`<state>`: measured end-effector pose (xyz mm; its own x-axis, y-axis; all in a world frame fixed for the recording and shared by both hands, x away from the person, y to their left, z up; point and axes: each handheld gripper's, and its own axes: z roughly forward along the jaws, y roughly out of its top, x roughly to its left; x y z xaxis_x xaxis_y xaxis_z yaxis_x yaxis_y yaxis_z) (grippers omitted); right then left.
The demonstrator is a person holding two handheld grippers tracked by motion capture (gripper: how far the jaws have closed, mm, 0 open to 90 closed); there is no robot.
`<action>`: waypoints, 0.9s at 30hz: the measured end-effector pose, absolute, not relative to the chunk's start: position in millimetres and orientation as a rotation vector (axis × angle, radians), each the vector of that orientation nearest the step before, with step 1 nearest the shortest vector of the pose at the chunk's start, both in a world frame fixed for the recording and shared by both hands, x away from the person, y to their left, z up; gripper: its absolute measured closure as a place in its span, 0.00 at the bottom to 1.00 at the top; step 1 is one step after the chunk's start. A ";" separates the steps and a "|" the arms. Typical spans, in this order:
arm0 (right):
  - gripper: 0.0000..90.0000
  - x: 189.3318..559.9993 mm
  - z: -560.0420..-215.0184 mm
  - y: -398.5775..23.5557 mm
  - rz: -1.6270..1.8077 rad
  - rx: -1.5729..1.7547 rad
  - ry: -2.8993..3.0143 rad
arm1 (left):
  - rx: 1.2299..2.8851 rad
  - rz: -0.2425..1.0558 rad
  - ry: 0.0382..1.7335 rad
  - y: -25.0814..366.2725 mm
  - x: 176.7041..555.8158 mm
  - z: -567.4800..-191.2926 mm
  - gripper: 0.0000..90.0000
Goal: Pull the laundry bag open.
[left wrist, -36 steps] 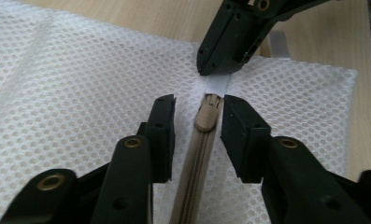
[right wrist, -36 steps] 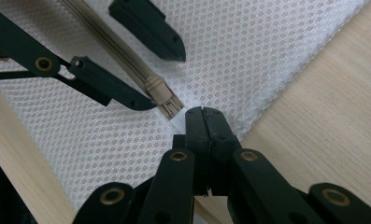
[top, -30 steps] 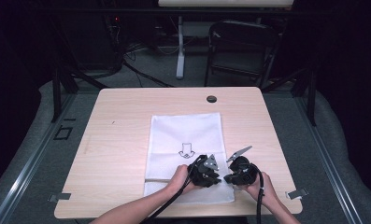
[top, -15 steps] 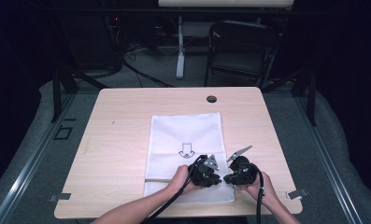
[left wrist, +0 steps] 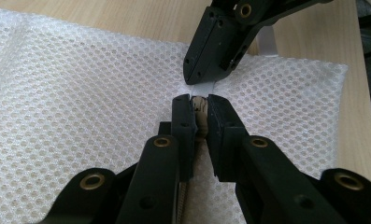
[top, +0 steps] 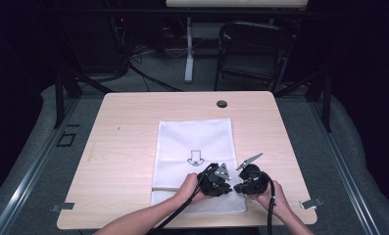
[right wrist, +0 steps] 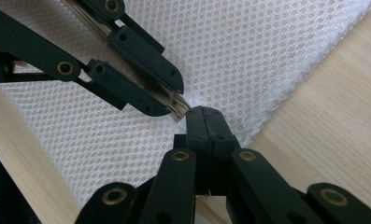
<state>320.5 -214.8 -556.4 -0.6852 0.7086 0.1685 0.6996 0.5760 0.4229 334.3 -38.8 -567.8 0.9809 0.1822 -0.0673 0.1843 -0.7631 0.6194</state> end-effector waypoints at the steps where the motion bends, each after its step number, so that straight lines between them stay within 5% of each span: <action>1: 1.00 320.1 -556.1 -213.5 0.732 1.231 2.772 | 2.448 -0.007 0.256 -38.7 334.4 -568.1 0.91; 27: 1.00 321.3 -555.1 -215.8 0.696 1.225 2.785 | 2.430 -0.025 0.244 -31.5 335.2 -567.0 0.91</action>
<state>321.3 -215.8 -555.1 -0.6915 0.7052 0.1566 0.6960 0.5923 0.4058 335.2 -31.5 -567.0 0.9822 0.1689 -0.0825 0.1822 -0.7477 0.6386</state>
